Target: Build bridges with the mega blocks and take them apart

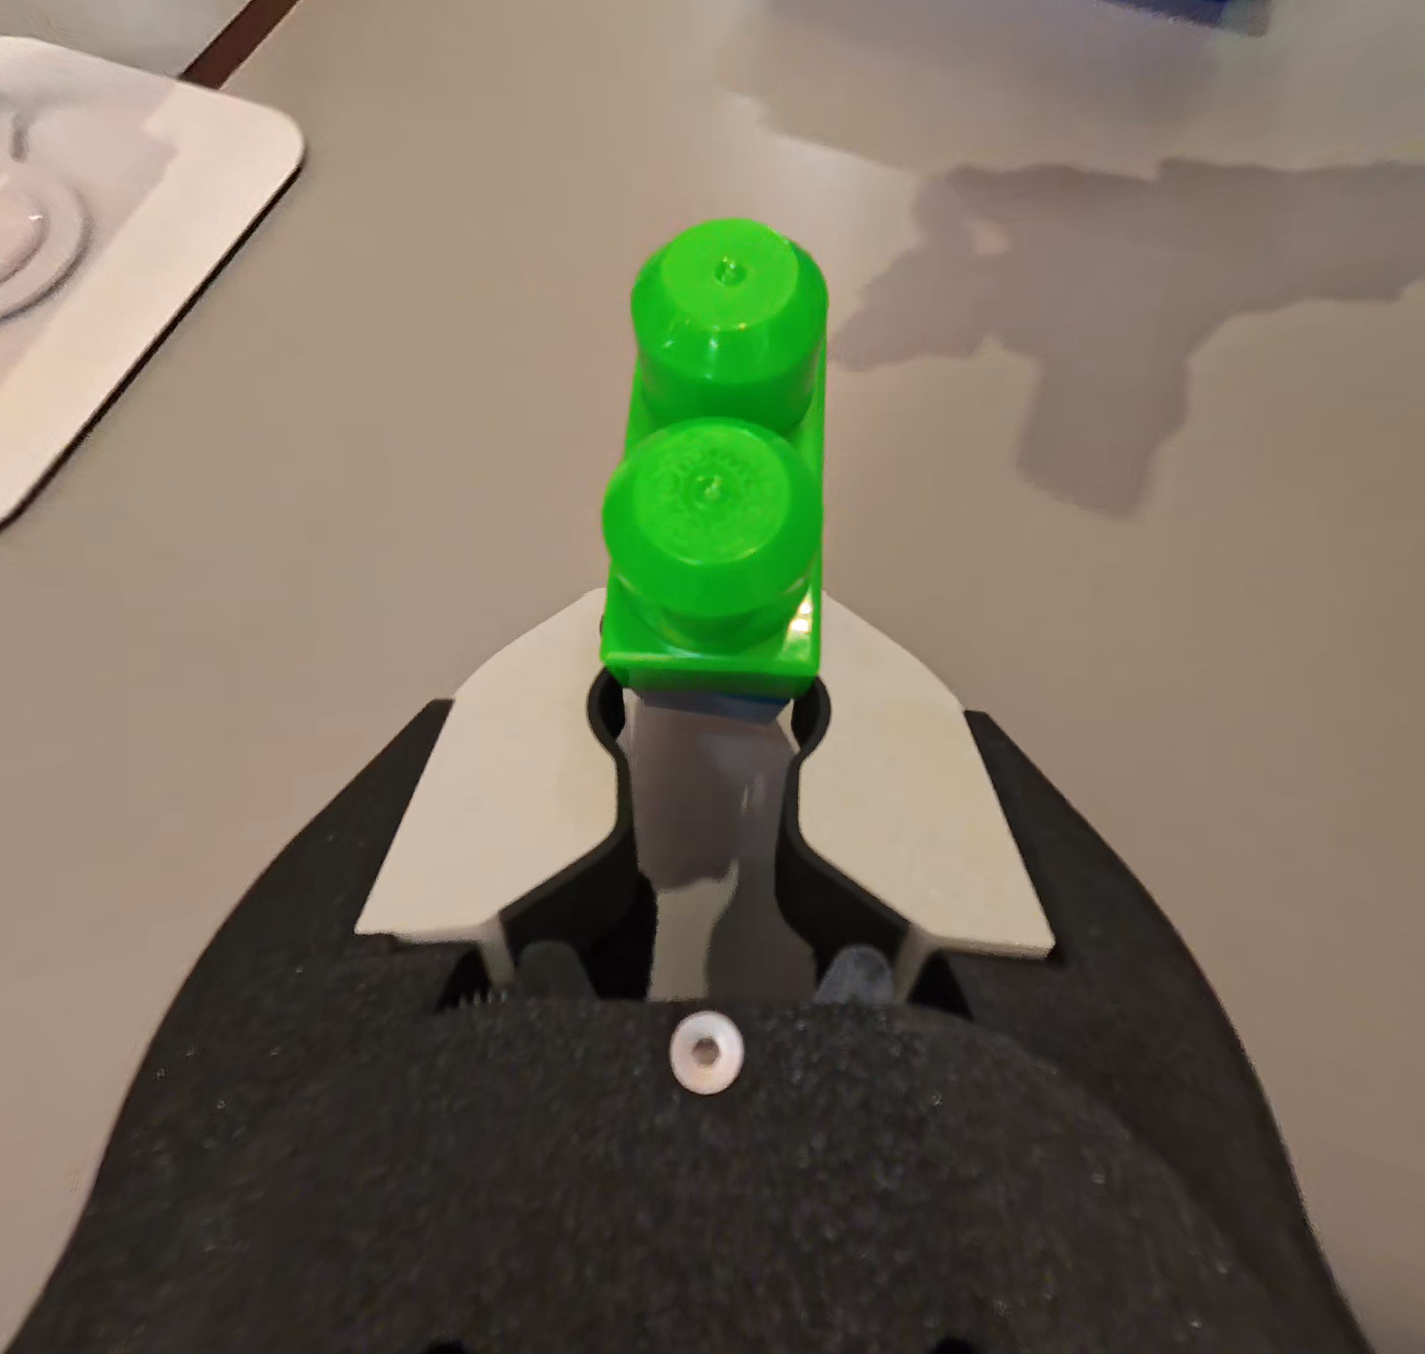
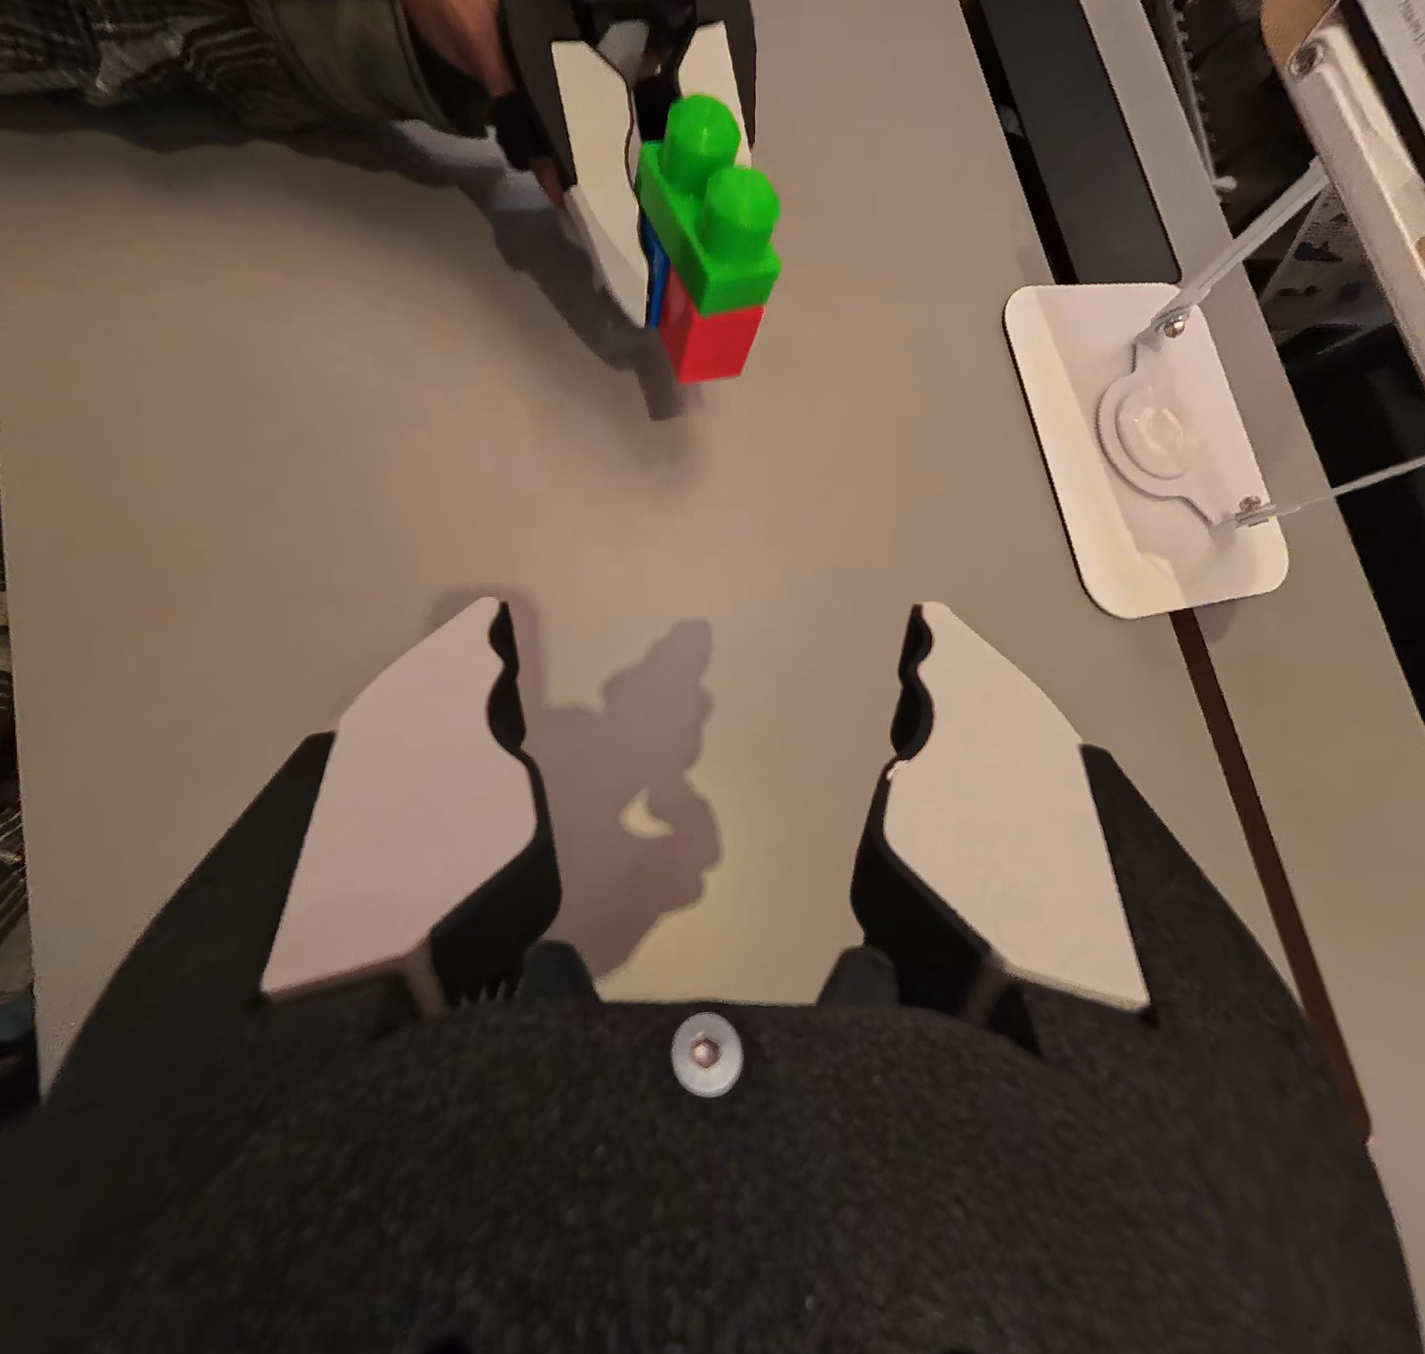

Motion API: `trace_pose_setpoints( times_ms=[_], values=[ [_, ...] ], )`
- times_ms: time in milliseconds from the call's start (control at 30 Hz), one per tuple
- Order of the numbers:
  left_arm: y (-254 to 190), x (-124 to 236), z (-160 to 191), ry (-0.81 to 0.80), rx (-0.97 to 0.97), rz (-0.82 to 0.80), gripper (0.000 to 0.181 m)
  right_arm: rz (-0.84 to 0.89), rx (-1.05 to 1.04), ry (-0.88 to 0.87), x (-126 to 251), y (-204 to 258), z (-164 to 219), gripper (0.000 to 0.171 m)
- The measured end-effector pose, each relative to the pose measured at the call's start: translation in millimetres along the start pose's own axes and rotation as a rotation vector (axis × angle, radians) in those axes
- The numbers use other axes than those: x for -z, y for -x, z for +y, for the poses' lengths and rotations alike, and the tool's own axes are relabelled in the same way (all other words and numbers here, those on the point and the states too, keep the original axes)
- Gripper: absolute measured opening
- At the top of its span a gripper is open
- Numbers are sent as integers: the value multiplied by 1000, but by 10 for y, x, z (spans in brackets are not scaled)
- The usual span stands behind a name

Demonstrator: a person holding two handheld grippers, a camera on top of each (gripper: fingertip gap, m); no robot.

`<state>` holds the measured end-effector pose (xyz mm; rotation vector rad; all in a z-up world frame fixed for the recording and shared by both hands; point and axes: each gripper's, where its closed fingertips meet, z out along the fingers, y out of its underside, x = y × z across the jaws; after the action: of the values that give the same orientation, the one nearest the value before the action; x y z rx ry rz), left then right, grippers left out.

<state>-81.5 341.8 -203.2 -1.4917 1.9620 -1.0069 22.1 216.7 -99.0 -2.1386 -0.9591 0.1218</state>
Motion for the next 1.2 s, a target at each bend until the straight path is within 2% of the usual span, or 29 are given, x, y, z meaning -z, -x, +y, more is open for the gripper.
trace_pose_setpoints(
  times_ms=[200,367,567,633,800,1033,1200],
  values=[
    [-268,-229,-119,8,12,85,40,-54,81,44,-313,-74,-280,78],
    [-357,-181,-160,-36,-10,101,40,-157,119,80,-683,-11,-449,62],
    [-390,-102,-174,-31,-43,73,40,-259,147,132,-954,107,-635,61],
    [-413,-90,-192,-33,-57,66,40,-278,166,154,-1012,145,-683,51],
    [-461,-105,-226,-47,-66,74,40,-347,148,172,-1085,230,-702,29],
    [-499,-30,-379,-160,-98,63,38,-331,180,175,-963,243,-800,29],
    [-531,-17,-460,-183,-134,20,38,-314,227,286,-873,270,-763,29]
  ],
)
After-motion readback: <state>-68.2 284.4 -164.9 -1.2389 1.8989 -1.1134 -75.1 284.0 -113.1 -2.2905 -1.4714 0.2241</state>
